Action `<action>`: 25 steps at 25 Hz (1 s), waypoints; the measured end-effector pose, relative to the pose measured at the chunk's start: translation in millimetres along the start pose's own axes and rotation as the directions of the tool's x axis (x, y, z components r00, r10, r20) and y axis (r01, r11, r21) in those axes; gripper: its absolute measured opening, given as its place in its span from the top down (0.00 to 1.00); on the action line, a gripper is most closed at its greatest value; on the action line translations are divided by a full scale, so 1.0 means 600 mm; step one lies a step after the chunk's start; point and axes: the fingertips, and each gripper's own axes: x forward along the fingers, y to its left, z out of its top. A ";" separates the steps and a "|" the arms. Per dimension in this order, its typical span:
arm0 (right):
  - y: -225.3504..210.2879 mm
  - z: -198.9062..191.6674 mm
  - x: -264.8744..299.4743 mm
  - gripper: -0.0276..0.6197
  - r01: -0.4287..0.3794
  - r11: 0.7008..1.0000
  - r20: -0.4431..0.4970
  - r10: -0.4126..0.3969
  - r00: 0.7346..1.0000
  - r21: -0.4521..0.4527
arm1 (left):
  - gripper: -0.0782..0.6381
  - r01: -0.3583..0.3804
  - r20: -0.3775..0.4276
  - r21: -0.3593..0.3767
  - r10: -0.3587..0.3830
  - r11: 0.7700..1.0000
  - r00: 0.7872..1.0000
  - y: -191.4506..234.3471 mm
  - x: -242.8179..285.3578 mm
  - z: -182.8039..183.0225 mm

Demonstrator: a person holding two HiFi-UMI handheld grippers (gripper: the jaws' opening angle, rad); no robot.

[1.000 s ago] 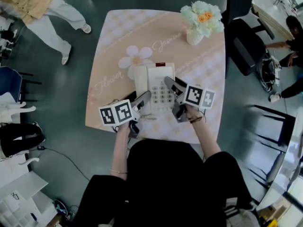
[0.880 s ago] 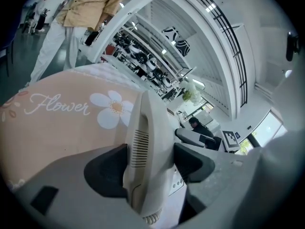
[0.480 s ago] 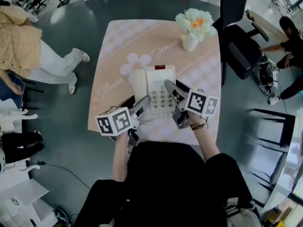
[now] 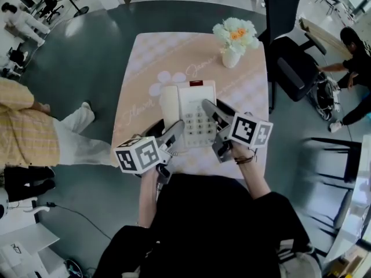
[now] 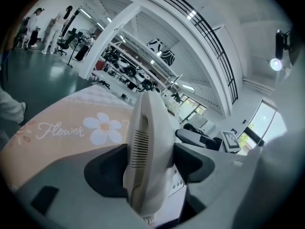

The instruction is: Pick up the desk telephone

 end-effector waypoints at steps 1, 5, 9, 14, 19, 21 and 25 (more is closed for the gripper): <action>0.005 0.002 -0.003 0.65 -0.004 1.000 0.004 0.004 1.000 -0.002 | 0.47 0.001 0.005 0.005 -0.001 1.000 1.000 -0.004 -0.003 0.003; 0.023 0.012 -0.014 0.65 -0.015 1.000 0.018 0.015 1.000 -0.007 | 0.47 0.001 0.020 0.023 -0.001 1.000 1.000 -0.020 -0.018 0.014; 0.036 0.024 -0.022 0.66 -0.027 1.000 0.039 0.028 0.999 -0.008 | 0.47 0.007 0.035 0.045 -0.008 0.999 0.999 -0.033 -0.025 0.028; 0.046 0.036 -0.031 0.66 -0.038 0.999 0.058 0.039 0.998 -0.014 | 0.47 0.011 0.046 0.064 -0.014 0.998 0.999 -0.046 -0.030 0.037; 0.060 0.048 -0.041 0.66 -0.047 0.999 0.075 0.049 0.996 -0.024 | 0.48 0.020 0.062 0.075 -0.025 0.997 0.998 -0.061 -0.037 0.046; 0.070 0.053 -0.043 0.66 -0.075 0.997 0.084 0.077 0.993 -0.026 | 0.48 0.022 0.067 0.082 -0.027 0.996 0.997 -0.067 -0.040 0.050; 0.076 0.060 -0.050 0.66 -0.073 0.997 0.091 0.076 0.993 -0.040 | 0.48 0.023 0.081 0.095 -0.030 0.995 0.996 -0.075 -0.046 0.058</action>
